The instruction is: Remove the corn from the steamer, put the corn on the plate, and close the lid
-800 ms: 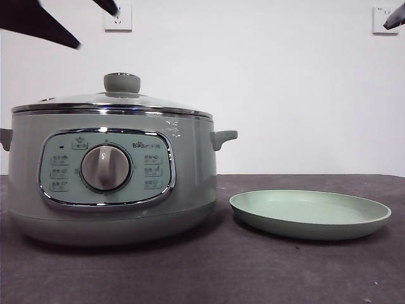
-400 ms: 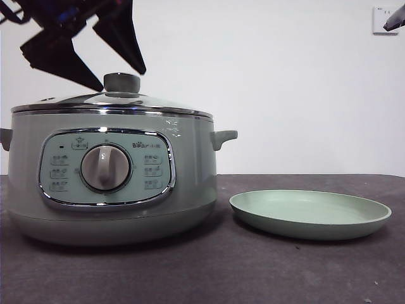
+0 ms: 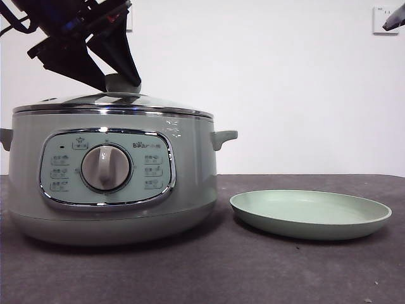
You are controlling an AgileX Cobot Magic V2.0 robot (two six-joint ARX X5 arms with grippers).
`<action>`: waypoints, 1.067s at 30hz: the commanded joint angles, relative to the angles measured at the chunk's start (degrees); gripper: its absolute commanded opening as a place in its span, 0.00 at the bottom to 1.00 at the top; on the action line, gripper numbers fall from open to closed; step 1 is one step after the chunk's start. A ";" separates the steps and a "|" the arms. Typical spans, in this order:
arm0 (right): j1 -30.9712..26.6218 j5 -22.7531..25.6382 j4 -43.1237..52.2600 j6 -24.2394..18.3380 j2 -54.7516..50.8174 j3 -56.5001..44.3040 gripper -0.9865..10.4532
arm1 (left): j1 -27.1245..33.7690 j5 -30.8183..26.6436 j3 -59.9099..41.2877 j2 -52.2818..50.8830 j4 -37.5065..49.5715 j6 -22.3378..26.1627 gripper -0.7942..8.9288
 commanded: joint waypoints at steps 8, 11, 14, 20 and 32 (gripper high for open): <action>18.12 6.03 5.88 3.82 11.80 3.72 0.47 | 0.09 -8.48 -0.22 -14.40 2.78 0.68 0.07; 25.49 10.43 5.86 3.82 20.00 9.09 0.47 | 0.09 -12.76 -0.22 -22.51 2.64 0.70 0.07; 30.73 12.17 5.64 3.54 29.66 16.50 0.47 | 0.09 -15.63 -0.22 -29.68 1.25 0.68 0.07; 35.32 16.24 4.85 2.38 42.36 27.71 0.47 | 0.09 -20.15 -0.22 -36.33 -2.54 0.70 0.07; 40.26 24.30 1.40 0.74 61.57 42.64 0.47 | 0.09 -31.82 -0.22 -42.56 -7.80 2.21 0.07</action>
